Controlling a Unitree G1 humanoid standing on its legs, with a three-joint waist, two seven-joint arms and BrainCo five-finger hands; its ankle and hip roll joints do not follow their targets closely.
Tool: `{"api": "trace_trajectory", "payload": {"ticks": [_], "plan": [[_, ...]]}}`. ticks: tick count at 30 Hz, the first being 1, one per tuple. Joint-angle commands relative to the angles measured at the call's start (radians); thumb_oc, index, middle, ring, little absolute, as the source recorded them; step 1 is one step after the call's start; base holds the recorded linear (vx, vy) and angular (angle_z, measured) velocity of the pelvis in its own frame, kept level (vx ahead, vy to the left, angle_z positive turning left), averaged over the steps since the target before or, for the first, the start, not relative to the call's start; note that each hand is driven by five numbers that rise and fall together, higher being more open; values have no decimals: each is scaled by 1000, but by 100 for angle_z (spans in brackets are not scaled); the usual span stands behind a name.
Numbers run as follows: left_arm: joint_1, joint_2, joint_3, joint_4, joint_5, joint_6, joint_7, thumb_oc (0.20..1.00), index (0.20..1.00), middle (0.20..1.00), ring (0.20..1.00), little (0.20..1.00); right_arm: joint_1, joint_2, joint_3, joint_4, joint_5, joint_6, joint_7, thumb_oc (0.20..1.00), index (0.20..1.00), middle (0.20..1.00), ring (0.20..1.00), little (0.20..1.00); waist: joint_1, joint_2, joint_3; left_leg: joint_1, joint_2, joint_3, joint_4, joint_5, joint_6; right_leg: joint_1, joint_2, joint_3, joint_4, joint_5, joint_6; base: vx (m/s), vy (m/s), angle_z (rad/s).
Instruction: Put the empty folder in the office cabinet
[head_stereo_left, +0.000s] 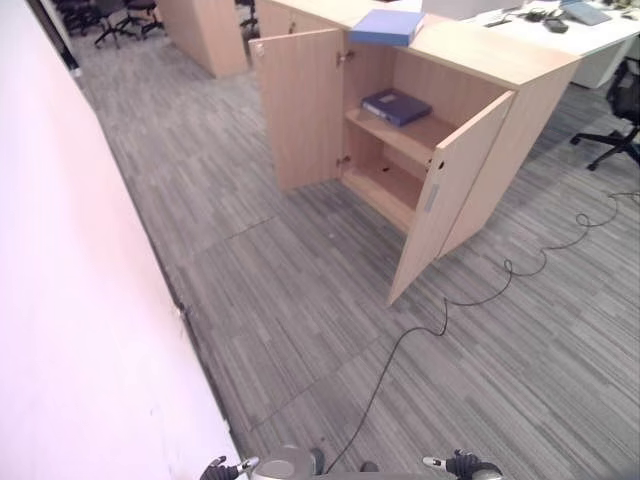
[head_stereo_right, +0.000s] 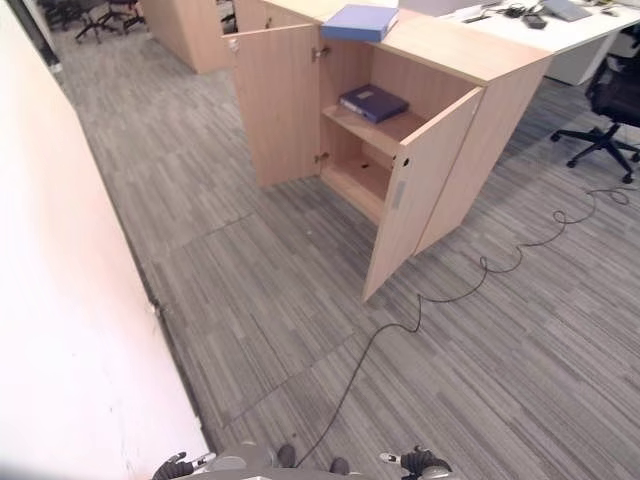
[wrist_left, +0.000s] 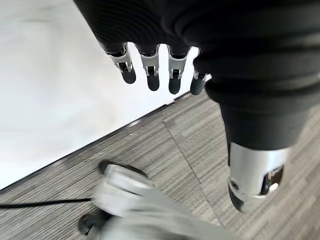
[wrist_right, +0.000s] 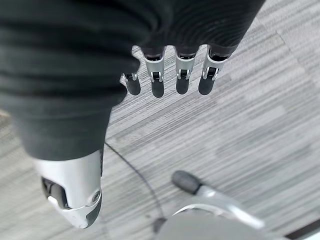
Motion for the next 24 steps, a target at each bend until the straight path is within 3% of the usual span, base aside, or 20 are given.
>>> {"api": "trace_trajectory", "payload": {"ticks": [1, 4, 7, 9, 11, 14, 19, 22, 23, 24], "plan": [[24, 5, -2, -12, -3, -19, 21, 1000, 1000, 1000, 1000, 1000, 12, -21, 17, 16, 24, 1, -24, 1000, 1000, 1000, 1000, 1000, -14, -4, -9, -104, 24, 70, 109, 9, 75, 47, 4, -80, -33, -26, 75, 109, -40, 38], [43, 7, 21, 3, -12, -20, 22, 1000, 1000, 1000, 1000, 1000, 19, -18, 19, 20, 19, 0, -21, 1000, 1000, 1000, 1000, 1000, -5, -14, -20, -83, 74, 115, -152, -15, 84, 51, -8, -98, -33, -36, 85, 190, 19, 35], [59, 9, 32, 17, -25, -22, 28, 1000, 1000, 1000, 1000, 1000, 25, -22, 21, 19, 12, -1, -26, 1000, 1000, 1000, 1000, 1000, -1, 8, -26, -95, 147, 122, -462, 110, 60, 74, 11, -100, -33, -80, 84, 231, 92, 21], [64, 8, 39, 28, -28, -22, 30, 1000, 1000, 1000, 1000, 1000, 31, -22, 24, 21, 6, -1, -28, 1000, 1000, 1000, 1000, 1000, 6, 18, -16, -105, 183, 145, -565, 161, 40, 97, 15, -98, -33, -104, 84, 249, 115, 20], [85, 0, 57, 49, -26, -19, 27, 1000, 1000, 1000, 1000, 1000, 43, -15, 21, 30, -10, -2, -26, 1000, 1000, 1000, 1000, 1000, 12, 36, -42, -69, 203, 162, -614, 172, 30, 114, 25, -94, -33, -119, 96, 232, 141, -5], [92, -1, 97, 51, -37, -23, 25, 1000, 1000, 1000, 1000, 1000, 100, -33, 10, 31, -46, 2, -7, 1000, 1000, 1000, 1000, 1000, 4, 32, -71, -45, 195, 172, -614, 202, 31, 119, -4, -85, -33, -117, 115, 311, 263, -28], [84, 25, 126, 30, -44, -29, 22, 1000, 1000, 1000, 1000, 1000, 132, -68, 10, 53, -100, 19, 24, 1000, 1000, 1000, 1000, 1000, 8, 3, -96, -4, 155, 191, -614, 164, 68, 125, -87, -72, -9, -99, 164, 218, 225, -51], [72, 58, 126, -17, -41, -34, 16, 1000, 1000, 1000, 1000, 1000, 124, -87, 0, 41, -113, 20, 40, 1000, 1000, 1000, 1000, 1000, 14, -17, -116, 52, 102, 197, -614, 105, 114, 73, -172, -76, 145, -63, 212, 259, 341, -20], [68, 65, 122, -34, -40, -34, 13, 1000, 1000, 1000, 1000, 1000, 122, -92, -1, 36, -117, 22, 43, 1000, 1000, 1000, 1000, 1000, 10, -18, -116, 69, 83, 193, -614, 90, 128, 49, -194, -80, 211, -32, 222, 202, 398, -10], [68, 76, 116, -60, -34, -32, 9, 1000, 1000, 1000, 1000, 1000, 120, -103, -3, 25, -123, 20, 48, 1000, 1000, 1000, 1000, 1000, -1, -19, -106, 109, 46, 185, -614, 61, 158, -1, -244, -77, 375, 50, 227, 141, 305, -15]]}}
